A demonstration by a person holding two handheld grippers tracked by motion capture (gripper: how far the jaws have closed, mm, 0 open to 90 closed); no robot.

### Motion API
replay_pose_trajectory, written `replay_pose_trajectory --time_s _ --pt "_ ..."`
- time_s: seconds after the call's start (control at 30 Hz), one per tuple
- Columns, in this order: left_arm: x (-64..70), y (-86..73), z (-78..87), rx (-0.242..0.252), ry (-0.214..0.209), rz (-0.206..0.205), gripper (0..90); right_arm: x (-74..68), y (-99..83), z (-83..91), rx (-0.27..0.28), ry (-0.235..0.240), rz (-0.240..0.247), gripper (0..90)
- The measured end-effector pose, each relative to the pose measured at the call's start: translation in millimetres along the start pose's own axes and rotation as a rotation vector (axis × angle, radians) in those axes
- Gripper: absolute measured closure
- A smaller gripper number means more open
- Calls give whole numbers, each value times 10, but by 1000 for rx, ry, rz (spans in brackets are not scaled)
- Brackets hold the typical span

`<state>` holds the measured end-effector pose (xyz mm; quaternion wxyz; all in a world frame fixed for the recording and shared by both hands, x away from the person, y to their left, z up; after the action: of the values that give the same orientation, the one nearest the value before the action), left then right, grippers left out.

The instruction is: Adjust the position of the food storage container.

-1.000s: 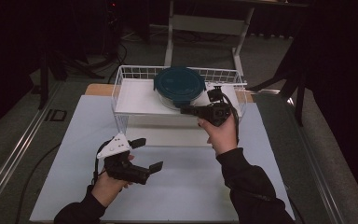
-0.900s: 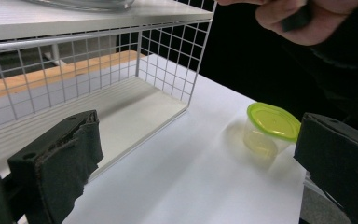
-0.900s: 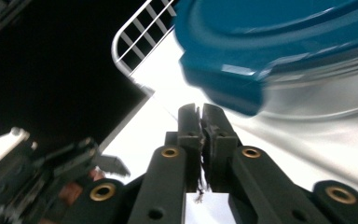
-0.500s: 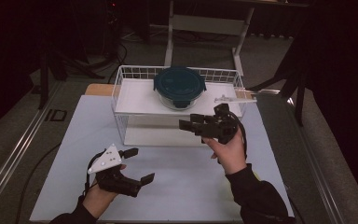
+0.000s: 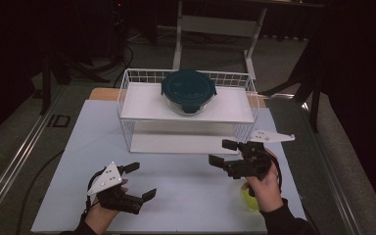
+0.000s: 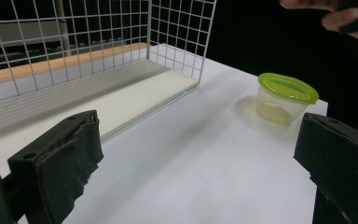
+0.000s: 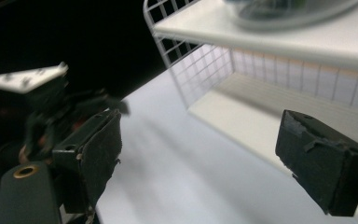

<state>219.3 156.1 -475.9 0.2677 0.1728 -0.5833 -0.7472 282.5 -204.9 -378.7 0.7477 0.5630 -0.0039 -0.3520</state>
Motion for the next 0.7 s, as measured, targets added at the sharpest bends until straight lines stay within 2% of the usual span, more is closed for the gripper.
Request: replay_pose_trajectory --time_s 0.07,0.1,0.17,0.23,0.27,0.33,0.37,0.43,0.47,0.6,0.7 --pt "-2 -4 -1 9 -10 2 4 0 -102 79 -19 -19 13 137" --pt "0 -5 -3 14 -17 3 4 7 -143 117 -28 -9 5 129" --pt "7 -12 -13 17 -24 -2 4 21 -230 193 -20 -14 1 135" --pt "17 -26 -25 18 -36 -1 4 29 -326 261 -45 -39 8 149" --pt "22 -30 -31 15 -37 -2 4 39 -377 303 -52 -36 7 202" --pt "29 -37 -45 14 -44 -11 4 63 -462 379 -65 -60 5 261" --pt "30 -36 -49 16 -48 -9 4 86 -524 430 -72 -68 -4 334" --pt "29 -33 -56 20 -49 -8 4 122 -606 496 -71 -92 -17 425" --pt "29 -32 -57 23 -50 -8 4 153 -664 537 -79 -93 -23 507" --pt "33 -29 -52 25 -49 -11 4 228 -809 652 -101 -126 -35 641" --pt "34 -28 -47 27 -49 -12 4 282 -933 740 -117 -149 -49 781"
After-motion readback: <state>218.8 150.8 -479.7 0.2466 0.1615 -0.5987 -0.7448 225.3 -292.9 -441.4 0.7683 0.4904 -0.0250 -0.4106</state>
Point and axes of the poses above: each handheld gripper's, and its own axes: z roughly backward along the jaws, y roughly out of its top, x roughly to its right, the point moved 1 cm from there along -z, roughly forward along the jaws, and after that the axes turned 4 degrees about -z, right-handed, at the moved point
